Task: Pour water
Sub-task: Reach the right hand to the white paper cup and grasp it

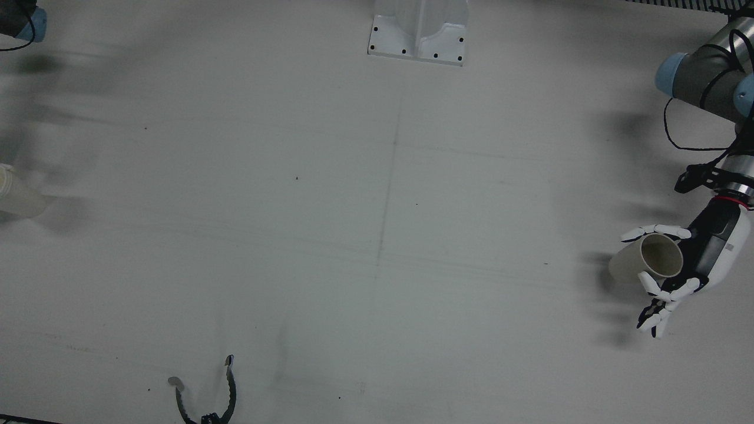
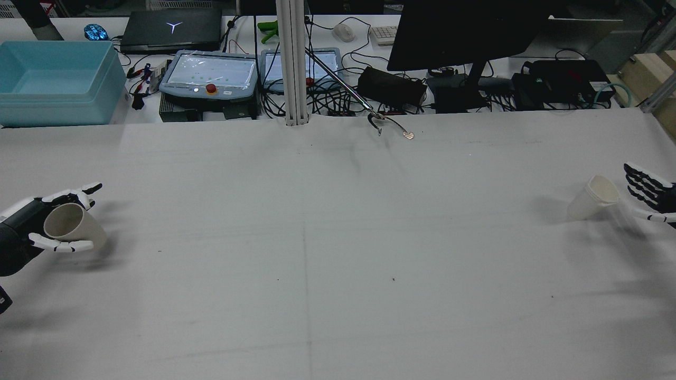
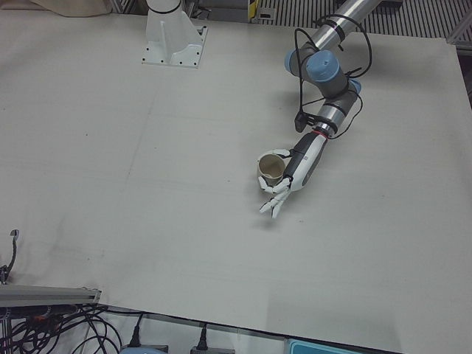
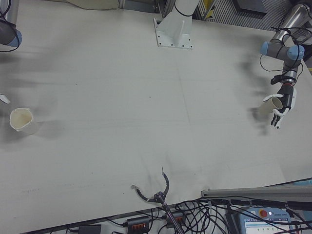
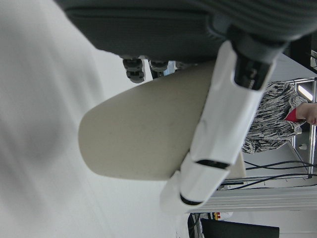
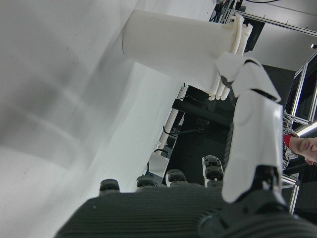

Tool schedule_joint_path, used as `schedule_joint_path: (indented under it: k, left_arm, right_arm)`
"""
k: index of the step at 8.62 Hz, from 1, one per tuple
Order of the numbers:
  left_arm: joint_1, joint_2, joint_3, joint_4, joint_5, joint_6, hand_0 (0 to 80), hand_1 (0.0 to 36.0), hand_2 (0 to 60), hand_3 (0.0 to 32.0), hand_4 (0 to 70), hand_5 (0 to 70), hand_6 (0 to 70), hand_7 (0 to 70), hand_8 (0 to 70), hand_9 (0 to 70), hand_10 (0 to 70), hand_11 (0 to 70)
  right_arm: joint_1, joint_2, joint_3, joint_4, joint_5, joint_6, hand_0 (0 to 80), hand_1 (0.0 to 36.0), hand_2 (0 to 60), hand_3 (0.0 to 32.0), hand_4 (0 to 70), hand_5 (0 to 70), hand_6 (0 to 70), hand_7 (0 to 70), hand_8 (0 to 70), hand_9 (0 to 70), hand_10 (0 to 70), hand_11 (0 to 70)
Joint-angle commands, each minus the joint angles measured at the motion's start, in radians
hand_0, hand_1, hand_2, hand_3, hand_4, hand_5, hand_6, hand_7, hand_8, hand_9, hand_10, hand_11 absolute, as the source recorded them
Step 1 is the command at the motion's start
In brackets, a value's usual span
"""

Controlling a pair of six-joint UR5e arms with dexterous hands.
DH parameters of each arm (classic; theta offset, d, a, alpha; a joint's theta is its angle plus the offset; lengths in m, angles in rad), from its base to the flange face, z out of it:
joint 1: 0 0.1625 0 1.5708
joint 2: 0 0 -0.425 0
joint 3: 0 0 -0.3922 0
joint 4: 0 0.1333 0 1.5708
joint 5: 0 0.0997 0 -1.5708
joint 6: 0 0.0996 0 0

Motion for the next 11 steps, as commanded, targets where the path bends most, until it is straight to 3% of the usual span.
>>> schedule_joint_path:
  k: [1, 5, 8, 9, 10, 11]
  left_arm:
    - [-0.001, 0.001, 0.0, -0.009, -0.002, 0.0, 80.0, 36.0, 60.0, 0.0, 28.6, 70.0, 10.7, 10.0, 1.7, 0.6, 4.3, 10.8]
    - [-0.001, 0.003, 0.0, -0.013, -0.002, 0.0, 80.0, 36.0, 60.0, 0.0, 28.2, 70.0, 10.5, 9.8, 2.0, 0.5, 4.3, 10.7]
    - [-0.003, 0.01, 0.0, -0.018, -0.002, -0.012, 80.0, 36.0, 60.0, 0.0, 27.7, 70.0, 10.2, 9.6, 1.8, 0.5, 4.3, 10.8]
    - [-0.003, 0.01, 0.005, -0.019, -0.003, -0.012, 80.0, 36.0, 60.0, 0.0, 27.7, 70.0, 10.2, 9.7, 1.9, 0.5, 4.3, 10.8]
    - [-0.003, 0.01, 0.006, -0.019, -0.003, -0.012, 80.0, 36.0, 60.0, 0.0, 27.3, 70.0, 10.3, 9.8, 1.9, 0.5, 4.4, 10.9]
    - [-0.001, 0.01, 0.008, -0.019, -0.003, -0.012, 80.0, 36.0, 60.0, 0.0, 26.9, 70.0, 10.3, 9.8, 2.0, 0.5, 4.5, 11.0]
  right_arm:
    - [-0.042, 0.004, 0.029, -0.007, 0.003, -0.034, 56.3, 30.8, 27.1, 0.0, 0.0, 7.6, 7.5, 0.0, 0.5, 0.0, 0.0, 0.0]
    - [-0.068, 0.048, 0.023, -0.031, 0.02, -0.057, 55.3, 29.5, 28.7, 0.0, 0.0, 7.3, 10.8, 5.0, 1.1, 0.0, 0.0, 0.0]
    - [-0.161, 0.073, 0.027, -0.056, 0.113, -0.057, 55.4, 29.8, 30.1, 0.0, 0.0, 7.4, 12.3, 9.1, 1.4, 0.4, 0.0, 0.0]
    - [-0.183, 0.076, 0.027, -0.056, 0.129, -0.057, 56.5, 31.3, 35.3, 0.0, 2.9, 8.1, 15.7, 17.1, 2.1, 2.0, 0.0, 0.0]
    - [-0.2, 0.076, 0.029, -0.056, 0.15, -0.057, 58.4, 33.4, 42.0, 0.0, 11.6, 9.3, 21.9, 32.4, 3.4, 5.8, 0.0, 0.0]
    - [-0.212, 0.076, 0.033, -0.056, 0.167, -0.057, 60.0, 34.7, 47.3, 0.0, 20.0, 10.5, 29.3, 46.0, 9.1, 15.3, 0.0, 0.0]
